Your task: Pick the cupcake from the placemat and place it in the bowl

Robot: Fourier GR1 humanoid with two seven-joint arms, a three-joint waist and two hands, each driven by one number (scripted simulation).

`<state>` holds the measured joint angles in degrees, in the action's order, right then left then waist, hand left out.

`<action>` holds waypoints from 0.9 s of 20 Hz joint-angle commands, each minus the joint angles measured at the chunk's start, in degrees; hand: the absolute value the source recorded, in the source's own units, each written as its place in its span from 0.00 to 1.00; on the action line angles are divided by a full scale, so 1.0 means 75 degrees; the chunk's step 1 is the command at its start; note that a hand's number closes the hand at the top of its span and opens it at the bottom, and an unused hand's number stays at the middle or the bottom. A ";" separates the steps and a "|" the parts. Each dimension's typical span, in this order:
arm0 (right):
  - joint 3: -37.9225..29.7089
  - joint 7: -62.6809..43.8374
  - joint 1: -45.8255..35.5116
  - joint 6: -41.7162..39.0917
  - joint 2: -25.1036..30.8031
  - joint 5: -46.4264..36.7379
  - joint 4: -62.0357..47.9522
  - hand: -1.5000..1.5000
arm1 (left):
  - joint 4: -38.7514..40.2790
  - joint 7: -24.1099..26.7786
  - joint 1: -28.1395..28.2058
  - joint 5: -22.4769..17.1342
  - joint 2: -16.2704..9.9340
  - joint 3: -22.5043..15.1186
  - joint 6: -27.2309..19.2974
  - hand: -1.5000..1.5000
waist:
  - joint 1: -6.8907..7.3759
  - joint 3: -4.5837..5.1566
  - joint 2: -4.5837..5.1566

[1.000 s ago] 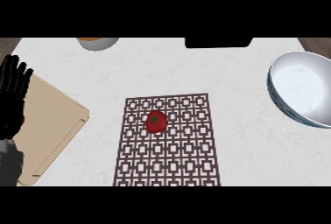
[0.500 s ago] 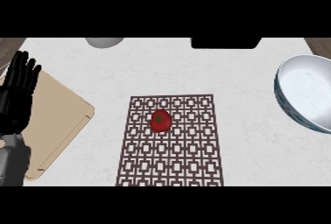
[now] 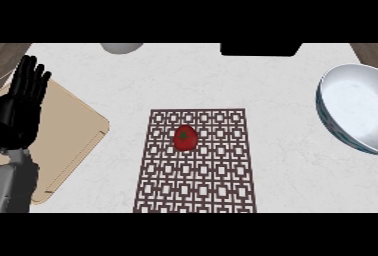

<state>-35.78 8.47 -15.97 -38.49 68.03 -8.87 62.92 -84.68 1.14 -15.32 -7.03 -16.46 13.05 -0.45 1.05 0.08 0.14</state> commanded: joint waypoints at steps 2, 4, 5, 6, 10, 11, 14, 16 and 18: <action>0.1081 -0.1528 -0.0975 -0.0014 -0.0664 0.0189 0.0754 1.00 | -0.0333 -0.0052 0.0292 0.0133 0.0241 -0.0195 -0.0138 0.50 | 0.0046 -0.0003 -0.0008; 0.1348 -0.1273 -0.0930 0.0372 -0.1159 -0.0078 0.0760 1.00 | 0.0189 -0.0285 -0.0465 -0.0015 -0.0190 0.0170 -0.0069 0.50 | -0.0056 -0.0008 0.0001; 0.1562 -0.1792 -0.1040 0.0458 -0.1391 -0.0116 0.0936 1.00 | -0.0477 -0.0299 0.0106 0.0149 0.0116 -0.0136 -0.0203 0.50 | -0.0009 -0.0007 -0.0013; 0.1693 -0.1665 -0.0795 0.0793 -0.1728 -0.0340 0.1356 1.00 | 0.0381 0.0154 -0.0139 -0.0104 -0.0277 0.0274 0.0247 0.50 | -0.0089 -0.0005 -0.0005; 0.2429 -0.1255 -0.0693 0.1848 -0.2416 -0.1427 0.0888 1.00 | -0.0429 -0.0438 0.0062 -0.0091 -0.0115 0.0102 0.0022 0.50 | -0.0016 -0.0016 0.0002; 0.2594 -0.1693 -0.0978 0.1962 -0.2455 -0.1580 0.0918 1.00 | -0.0834 -0.0741 0.0149 -0.0170 -0.0145 0.0062 0.0057 0.50 | 0.0018 -0.0015 -0.0009; 0.3002 -0.1690 -0.0938 0.2166 -0.2635 -0.2136 0.0663 1.00 | -0.0293 -0.0634 -0.0271 0.0079 -0.0046 -0.0018 -0.0176 0.50 | -0.0074 -0.0013 0.0001; 0.2931 -0.2155 -0.1348 0.2800 -0.3212 -0.2253 -0.0181 1.00 | -0.0347 -0.0433 -0.0043 0.0061 0.0009 -0.0072 -0.0031 0.50 | -0.0007 -0.0014 0.0014; 0.2822 -0.2375 -0.1620 0.2923 -0.3521 -0.2136 -0.0498 0.00 | 0.0004 -0.0281 -0.0376 0.0030 0.0009 0.0048 -0.0095 0.50 | -0.0055 -0.0012 0.0015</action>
<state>-15.53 -5.78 -25.31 -20.41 46.22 -23.28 63.27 -86.70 -1.45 -15.78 -6.96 -16.51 13.18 -0.71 0.83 -0.01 0.21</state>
